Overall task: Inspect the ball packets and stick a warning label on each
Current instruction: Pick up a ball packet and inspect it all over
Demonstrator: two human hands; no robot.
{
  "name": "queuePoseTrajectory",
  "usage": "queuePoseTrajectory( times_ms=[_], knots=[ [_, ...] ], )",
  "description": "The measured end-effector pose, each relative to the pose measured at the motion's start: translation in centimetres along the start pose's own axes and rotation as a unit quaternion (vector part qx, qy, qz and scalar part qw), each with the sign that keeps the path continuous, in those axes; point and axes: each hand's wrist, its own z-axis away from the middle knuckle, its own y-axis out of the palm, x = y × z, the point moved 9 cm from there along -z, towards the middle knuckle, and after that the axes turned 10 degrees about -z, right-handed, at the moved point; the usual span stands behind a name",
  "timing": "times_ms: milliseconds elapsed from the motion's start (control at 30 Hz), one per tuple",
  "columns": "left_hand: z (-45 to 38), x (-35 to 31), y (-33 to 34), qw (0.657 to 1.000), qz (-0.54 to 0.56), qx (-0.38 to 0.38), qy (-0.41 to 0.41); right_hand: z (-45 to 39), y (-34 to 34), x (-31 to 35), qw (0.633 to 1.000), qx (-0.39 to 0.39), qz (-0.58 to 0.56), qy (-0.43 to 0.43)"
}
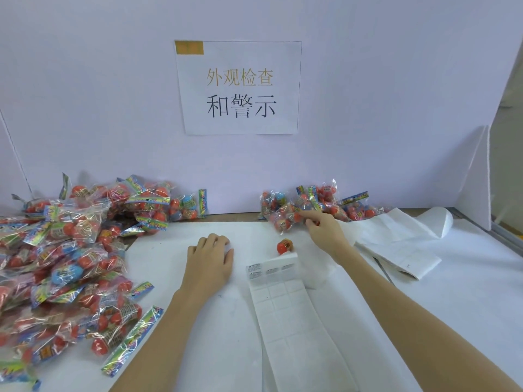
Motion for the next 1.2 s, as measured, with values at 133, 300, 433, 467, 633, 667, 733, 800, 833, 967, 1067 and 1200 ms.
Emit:
queuePoseTrajectory(
  times_ms=[133,300,433,467,633,667,733,800,833,967,1067,1200],
  knots=[
    [0.0,-0.1,-0.1,1.000,-0.003,-0.002,0.001,1.1,-0.9,-0.1,0.985,-0.037,-0.170,0.011],
    [-0.1,-0.2,-0.1,1.000,-0.011,-0.005,0.000,4.0,-2.6,2.1,0.938,-0.030,-0.343,-0.031],
    [0.1,-0.3,-0.8,1.000,0.002,-0.012,-0.005,6.4,-2.6,2.2,0.906,-0.001,-0.423,-0.033],
    [0.1,-0.3,-1.4,0.999,0.026,-0.023,-0.012,6.7,-2.5,2.3,0.901,0.003,-0.432,-0.031],
    [1.0,-2.3,-6.5,0.903,0.417,-0.086,-0.057,7.5,-2.0,4.0,0.869,0.022,-0.495,-0.024],
    [1.3,-3.4,-7.1,0.873,0.479,-0.074,-0.051,7.7,-1.8,4.1,0.865,0.025,-0.501,-0.022],
    [1.8,-4.9,-8.2,0.853,0.515,-0.083,-0.035,8.1,-1.3,4.6,0.855,0.040,-0.516,-0.014],
    [2.0,-5.0,-8.8,0.827,0.552,-0.100,-0.039,8.4,-1.1,4.9,0.845,0.051,-0.532,-0.009],
    [2.0,-4.9,-8.7,0.804,0.585,-0.090,-0.049,8.6,-1.1,5.1,0.844,0.053,-0.533,-0.010],
    [1.9,-5.8,-8.0,0.726,0.685,0.012,-0.055,9.0,-2.0,6.0,0.934,0.019,-0.352,-0.051],
    [2.4,-6.8,-7.8,0.749,0.659,0.026,-0.061,9.8,-1.0,7.4,0.970,0.063,-0.209,-0.107],
    [2.8,-6.7,-7.7,0.770,0.631,-0.004,-0.093,10.6,-0.4,7.9,0.975,0.070,-0.185,-0.103]
  ],
)
